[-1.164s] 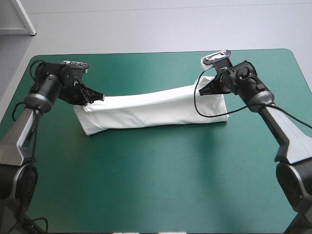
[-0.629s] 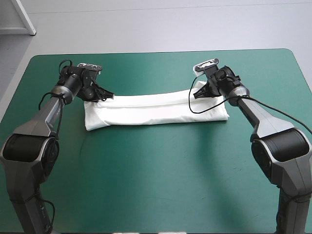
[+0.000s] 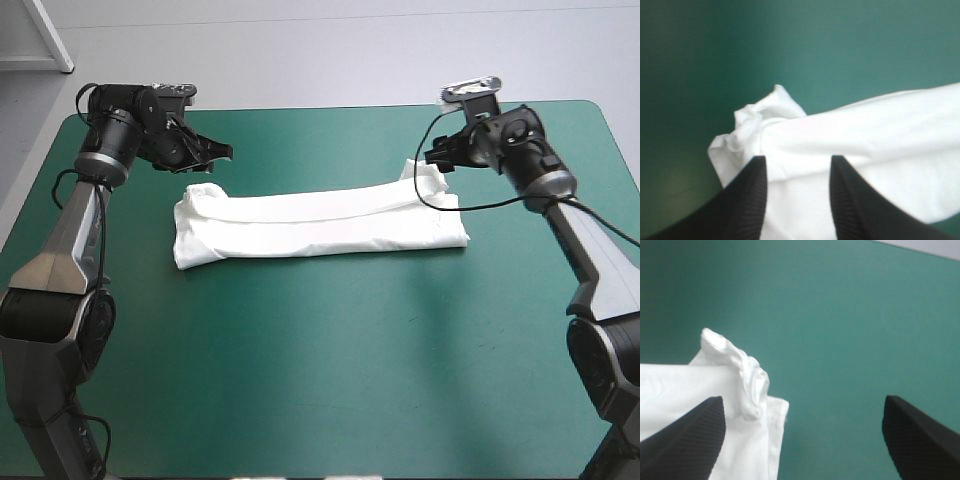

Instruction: Fold the cloth

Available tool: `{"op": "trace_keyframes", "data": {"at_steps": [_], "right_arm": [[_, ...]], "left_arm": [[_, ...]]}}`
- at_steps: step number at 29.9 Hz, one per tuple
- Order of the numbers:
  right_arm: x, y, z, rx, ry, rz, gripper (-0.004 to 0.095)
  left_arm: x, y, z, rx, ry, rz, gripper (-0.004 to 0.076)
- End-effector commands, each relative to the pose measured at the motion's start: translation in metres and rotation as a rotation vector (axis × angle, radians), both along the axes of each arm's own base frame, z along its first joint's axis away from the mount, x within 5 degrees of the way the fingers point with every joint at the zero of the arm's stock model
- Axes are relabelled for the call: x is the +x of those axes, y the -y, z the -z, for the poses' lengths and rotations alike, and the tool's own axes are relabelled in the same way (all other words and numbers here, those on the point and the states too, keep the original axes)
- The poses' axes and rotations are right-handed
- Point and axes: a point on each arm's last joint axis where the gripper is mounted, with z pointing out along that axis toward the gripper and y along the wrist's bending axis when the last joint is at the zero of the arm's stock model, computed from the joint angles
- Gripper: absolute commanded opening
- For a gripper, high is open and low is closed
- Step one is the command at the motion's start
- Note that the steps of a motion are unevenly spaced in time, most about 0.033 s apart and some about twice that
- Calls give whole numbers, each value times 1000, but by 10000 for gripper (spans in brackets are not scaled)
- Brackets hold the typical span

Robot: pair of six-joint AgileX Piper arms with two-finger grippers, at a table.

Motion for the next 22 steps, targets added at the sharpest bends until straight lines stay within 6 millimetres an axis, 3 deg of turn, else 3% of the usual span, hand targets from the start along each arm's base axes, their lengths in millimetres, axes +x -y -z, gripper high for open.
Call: {"op": "trace_keyframes", "data": {"at_steps": [1, 5, 8, 15, 22], "right_arm": [[-12, 37, -27, 105, -9, 23, 805], [-15, 68, -7, 182, -112, 53, 804], [-19, 83, 15, 234, -189, 61, 804], [-23, 86, 40, 375, -235, 12, 805], [-20, 79, 44, 448, -229, -31, 805]], "left_arm": [[-17, 25, -31, -52, 77, 76, 149], [-18, 61, -19, -50, 60, 159, -8], [-19, 90, -8, -49, 51, 221, -7], [-14, 138, 37, -37, -28, 300, -8], [-1, 155, 78, -59, -88, 288, -8]]}}
